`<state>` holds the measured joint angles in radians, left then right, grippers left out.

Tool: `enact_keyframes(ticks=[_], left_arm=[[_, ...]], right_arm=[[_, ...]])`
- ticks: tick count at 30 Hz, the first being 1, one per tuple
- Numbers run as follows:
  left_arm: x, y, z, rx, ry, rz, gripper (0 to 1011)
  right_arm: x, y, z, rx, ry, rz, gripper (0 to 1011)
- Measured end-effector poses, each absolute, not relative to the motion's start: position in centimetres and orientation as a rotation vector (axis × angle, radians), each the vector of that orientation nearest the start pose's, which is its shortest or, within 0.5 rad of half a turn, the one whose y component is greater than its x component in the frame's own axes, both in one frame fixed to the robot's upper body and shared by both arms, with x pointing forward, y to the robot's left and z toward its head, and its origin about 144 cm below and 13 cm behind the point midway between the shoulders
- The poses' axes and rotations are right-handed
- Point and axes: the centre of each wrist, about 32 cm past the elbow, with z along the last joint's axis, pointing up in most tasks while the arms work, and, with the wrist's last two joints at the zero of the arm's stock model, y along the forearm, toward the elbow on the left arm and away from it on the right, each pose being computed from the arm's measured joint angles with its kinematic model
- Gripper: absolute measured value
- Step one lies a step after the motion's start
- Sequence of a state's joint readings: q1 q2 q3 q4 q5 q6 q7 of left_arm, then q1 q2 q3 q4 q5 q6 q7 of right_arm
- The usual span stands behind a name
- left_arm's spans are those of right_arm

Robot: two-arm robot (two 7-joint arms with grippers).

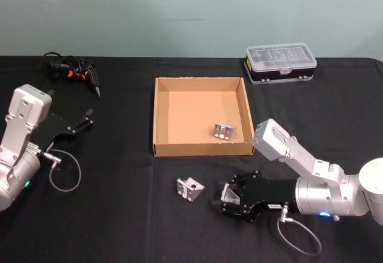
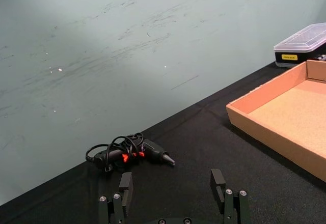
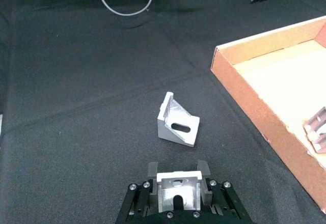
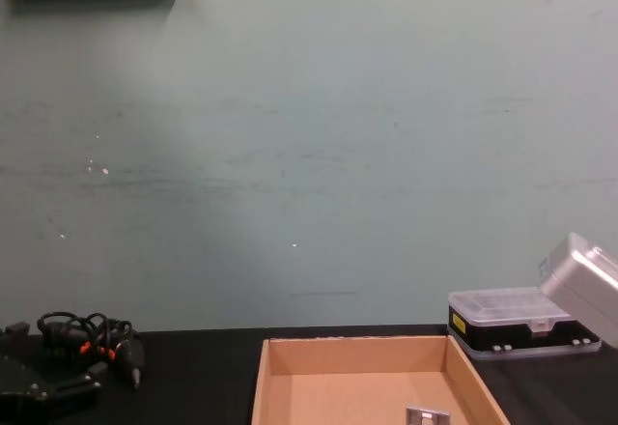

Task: Use one hand to pick up the angle iron from the table and place it into the box.

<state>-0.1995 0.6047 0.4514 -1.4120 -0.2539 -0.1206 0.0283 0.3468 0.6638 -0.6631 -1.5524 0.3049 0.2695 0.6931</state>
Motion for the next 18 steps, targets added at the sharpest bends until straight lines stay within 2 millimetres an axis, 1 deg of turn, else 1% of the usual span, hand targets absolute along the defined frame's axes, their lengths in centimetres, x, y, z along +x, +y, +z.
enact_keyframes(ticks=[6,10,13,15,16,18], left_arm=[[48.9,31.0,114.0,0.304,-0.285,1.248,1000],[48.9,31.0,114.0,0.304,-0.285,1.248,1000],[48.9,31.0,114.0,0.304,-0.285,1.248,1000],[48.9,31.0,114.0,0.304,-0.285,1.248,1000],[48.9,31.0,114.0,0.305,-0.285,1.248,1000],[48.9,31.0,114.0,0.304,-0.285,1.248,1000]], right_arm=[[49.7,-25.7,118.6,-0.557,0.006,-0.411,457],[49.6,-25.7,119.5,-0.53,-0.018,-0.437,457],[49.6,-25.6,120.9,-0.487,-0.055,-0.477,457],[49.7,-25.5,121.5,-0.467,-0.071,-0.494,457],[49.9,-25.2,122.1,-0.447,-0.088,-0.51,457],[50.1,-24.9,122.6,-0.429,-0.101,-0.523,457]])
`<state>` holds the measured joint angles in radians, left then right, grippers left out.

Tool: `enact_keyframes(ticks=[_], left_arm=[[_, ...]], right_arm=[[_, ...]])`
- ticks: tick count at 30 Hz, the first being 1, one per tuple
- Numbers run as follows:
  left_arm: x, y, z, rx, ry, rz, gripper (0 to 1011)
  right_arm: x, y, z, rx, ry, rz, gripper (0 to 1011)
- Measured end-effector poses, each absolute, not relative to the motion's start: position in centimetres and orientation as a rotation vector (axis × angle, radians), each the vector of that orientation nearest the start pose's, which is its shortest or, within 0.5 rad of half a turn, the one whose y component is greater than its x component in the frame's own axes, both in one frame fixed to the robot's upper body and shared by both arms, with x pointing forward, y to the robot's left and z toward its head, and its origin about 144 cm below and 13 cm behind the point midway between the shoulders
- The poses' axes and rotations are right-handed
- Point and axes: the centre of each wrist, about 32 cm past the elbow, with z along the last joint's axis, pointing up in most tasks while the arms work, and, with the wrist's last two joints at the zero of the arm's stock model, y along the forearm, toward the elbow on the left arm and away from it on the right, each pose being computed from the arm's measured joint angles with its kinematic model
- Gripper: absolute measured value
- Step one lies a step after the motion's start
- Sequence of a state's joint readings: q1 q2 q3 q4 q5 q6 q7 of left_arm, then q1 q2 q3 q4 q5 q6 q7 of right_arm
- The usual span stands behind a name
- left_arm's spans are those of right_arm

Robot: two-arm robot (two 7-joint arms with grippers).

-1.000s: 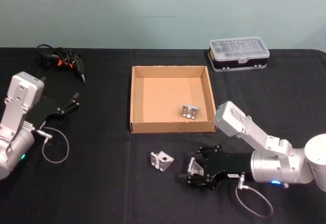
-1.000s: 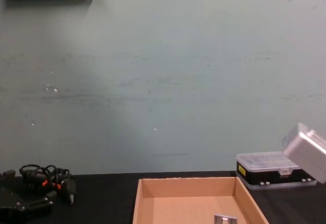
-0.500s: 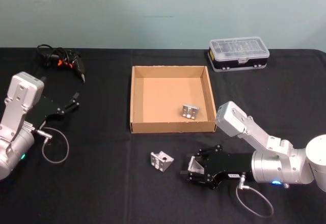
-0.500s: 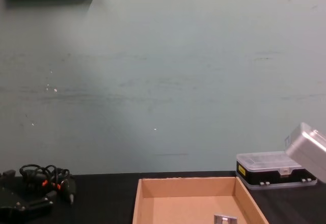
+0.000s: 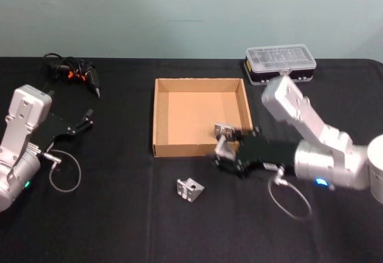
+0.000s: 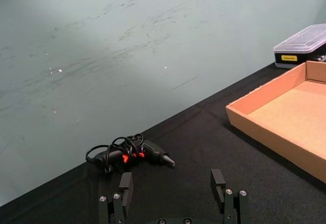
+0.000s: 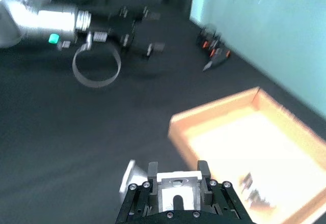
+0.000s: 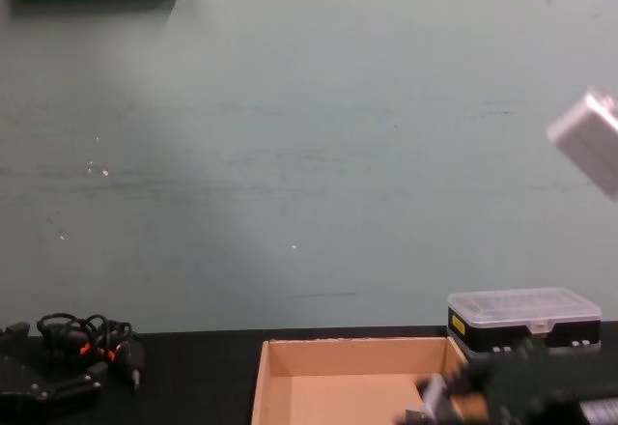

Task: Use one hand to pick up the angle iron from the table and place it into the box.

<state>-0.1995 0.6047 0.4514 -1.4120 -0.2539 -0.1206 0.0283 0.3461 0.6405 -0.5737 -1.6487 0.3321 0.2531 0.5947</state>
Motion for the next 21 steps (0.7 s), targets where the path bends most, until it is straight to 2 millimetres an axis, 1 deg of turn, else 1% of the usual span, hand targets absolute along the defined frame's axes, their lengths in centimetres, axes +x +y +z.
enact_keyframes(ticks=[1,3,4,7,10,11,12,15,21], left_arm=[[48.9,31.0,114.0,0.304,-0.285,1.248,1000],[48.9,31.0,114.0,0.304,-0.285,1.248,1000],[48.9,31.0,114.0,0.304,-0.285,1.248,1000],[48.9,31.0,114.0,0.304,-0.285,1.248,1000],[48.9,31.0,114.0,0.304,-0.285,1.248,1000],[48.9,31.0,114.0,0.304,-0.285,1.248,1000],[48.9,31.0,114.0,0.304,-0.285,1.248,1000],[48.9,31.0,114.0,0.304,-0.285,1.248,1000],[48.9,31.0,114.0,0.304,-0.285,1.248,1000]], right_arm=[[50.5,-24.4,123.0,-0.41,-0.114,-0.535,457],[51.0,-24.0,123.4,-0.394,-0.124,-0.547,457],[51.5,-23.5,123.5,-0.385,-0.13,-0.556,457],[52.4,-22.7,123.6,-0.375,-0.133,-0.568,456],[53.6,-21.5,123.5,-0.374,-0.131,-0.577,457],[54.3,-21.0,123.2,-0.38,-0.124,-0.581,457],[54.3,-21.0,123.2,-0.38,-0.124,-0.581,457],[55.8,-19.7,122.8,-0.396,-0.111,-0.587,457],[57.4,-18.6,122.3,-0.419,-0.097,-0.598,457]])
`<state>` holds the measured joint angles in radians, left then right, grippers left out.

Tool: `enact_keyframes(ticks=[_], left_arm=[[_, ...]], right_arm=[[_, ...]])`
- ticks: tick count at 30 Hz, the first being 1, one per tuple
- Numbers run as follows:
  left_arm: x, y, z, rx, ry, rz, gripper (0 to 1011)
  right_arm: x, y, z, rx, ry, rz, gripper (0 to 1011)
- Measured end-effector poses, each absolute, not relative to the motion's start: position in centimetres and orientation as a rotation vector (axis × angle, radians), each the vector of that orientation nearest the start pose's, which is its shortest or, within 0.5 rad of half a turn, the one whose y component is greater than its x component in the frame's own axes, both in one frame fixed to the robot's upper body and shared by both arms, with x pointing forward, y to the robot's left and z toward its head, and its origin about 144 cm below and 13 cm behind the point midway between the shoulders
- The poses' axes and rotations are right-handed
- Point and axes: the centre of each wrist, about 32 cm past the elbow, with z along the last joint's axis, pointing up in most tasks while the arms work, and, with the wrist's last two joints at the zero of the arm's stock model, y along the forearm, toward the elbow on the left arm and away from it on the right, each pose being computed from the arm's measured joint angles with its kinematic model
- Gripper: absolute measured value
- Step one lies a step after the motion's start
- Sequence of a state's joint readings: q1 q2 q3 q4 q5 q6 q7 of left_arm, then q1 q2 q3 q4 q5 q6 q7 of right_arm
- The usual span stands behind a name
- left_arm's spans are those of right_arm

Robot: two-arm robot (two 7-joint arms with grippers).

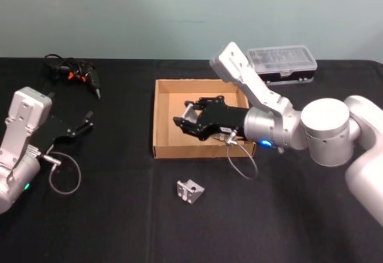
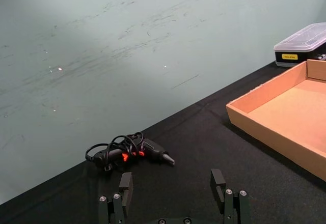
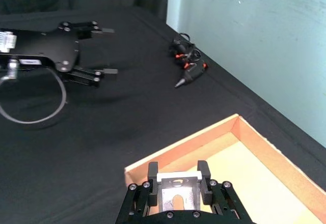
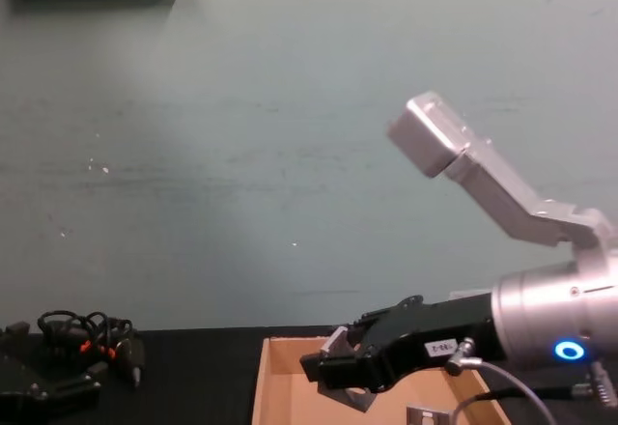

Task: Use one hand to pick up the angle iron from the table and place it into the box.

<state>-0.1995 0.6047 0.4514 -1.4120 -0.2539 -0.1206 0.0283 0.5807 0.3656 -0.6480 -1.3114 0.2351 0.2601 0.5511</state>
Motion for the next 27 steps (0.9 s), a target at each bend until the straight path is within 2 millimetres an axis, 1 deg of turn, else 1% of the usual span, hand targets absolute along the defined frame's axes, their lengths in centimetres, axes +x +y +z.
enact_keyframes(ticks=[4,13,20,27], left_arm=[[48.9,31.0,114.0,0.304,-0.285,1.248,1000],[48.9,31.0,114.0,0.304,-0.285,1.248,1000],[48.9,31.0,114.0,0.304,-0.285,1.248,1000],[48.9,31.0,114.0,0.304,-0.285,1.248,1000]], right_arm=[[58.8,-18.4,121.6,-0.436,-0.073,-0.619,457],[60.4,-18.0,120.9,-0.453,-0.041,-0.626,457],[61.4,-17.3,120.4,-0.478,-0.023,-0.617,457],[62.0,-16.4,120.0,-0.498,-0.016,-0.595,457]])
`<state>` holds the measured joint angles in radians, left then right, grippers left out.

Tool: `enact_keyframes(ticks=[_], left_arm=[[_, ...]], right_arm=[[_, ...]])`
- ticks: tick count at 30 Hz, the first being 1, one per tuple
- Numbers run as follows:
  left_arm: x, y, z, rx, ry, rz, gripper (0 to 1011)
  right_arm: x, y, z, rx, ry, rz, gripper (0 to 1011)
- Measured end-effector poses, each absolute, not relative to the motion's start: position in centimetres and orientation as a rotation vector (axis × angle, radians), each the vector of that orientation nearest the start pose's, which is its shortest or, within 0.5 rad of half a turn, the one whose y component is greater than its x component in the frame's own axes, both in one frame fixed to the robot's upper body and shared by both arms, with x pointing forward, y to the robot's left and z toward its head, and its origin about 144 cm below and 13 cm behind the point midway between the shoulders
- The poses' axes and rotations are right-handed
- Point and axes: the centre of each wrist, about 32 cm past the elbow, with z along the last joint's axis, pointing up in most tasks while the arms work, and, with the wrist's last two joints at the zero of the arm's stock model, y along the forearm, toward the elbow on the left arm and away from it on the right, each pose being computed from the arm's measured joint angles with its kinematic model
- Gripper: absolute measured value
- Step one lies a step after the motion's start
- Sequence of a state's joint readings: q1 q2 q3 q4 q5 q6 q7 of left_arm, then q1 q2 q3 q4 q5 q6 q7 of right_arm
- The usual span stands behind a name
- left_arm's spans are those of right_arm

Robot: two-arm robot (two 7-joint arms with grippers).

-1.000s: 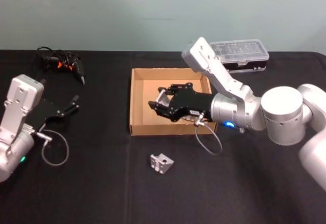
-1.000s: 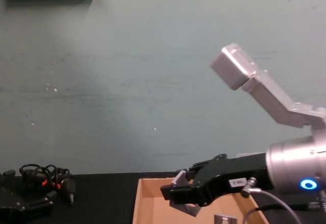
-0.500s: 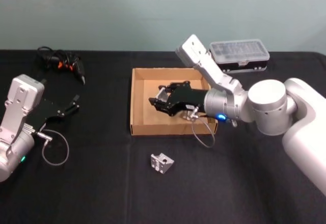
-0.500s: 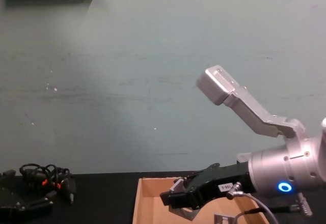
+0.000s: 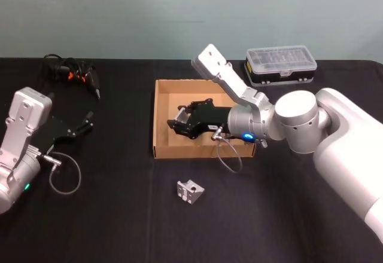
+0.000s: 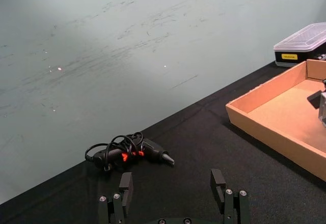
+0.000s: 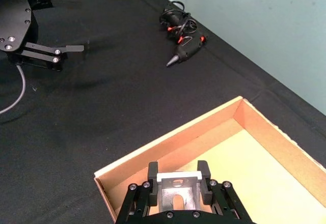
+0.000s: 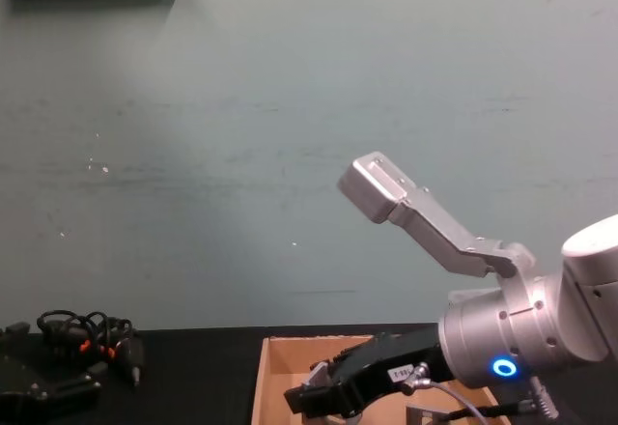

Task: Use one hand to pick up the angle iron from the table and place it into the box.

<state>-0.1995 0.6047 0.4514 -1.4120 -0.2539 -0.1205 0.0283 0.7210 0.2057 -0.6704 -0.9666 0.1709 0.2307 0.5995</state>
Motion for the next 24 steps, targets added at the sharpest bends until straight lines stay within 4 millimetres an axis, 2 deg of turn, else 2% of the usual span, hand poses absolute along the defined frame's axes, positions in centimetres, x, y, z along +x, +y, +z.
enact_keyframes(ticks=[20,24], left_arm=[[48.86,30.97,113.98,0.304,-0.285,1.248,1000],[48.86,30.97,113.98,0.304,-0.285,1.248,1000]], right_arm=[[62.21,-15.8,119.24,-0.518,-0.006,-0.588,459],[62.01,-15.98,119.22,-0.513,-0.006,-0.595,563]])
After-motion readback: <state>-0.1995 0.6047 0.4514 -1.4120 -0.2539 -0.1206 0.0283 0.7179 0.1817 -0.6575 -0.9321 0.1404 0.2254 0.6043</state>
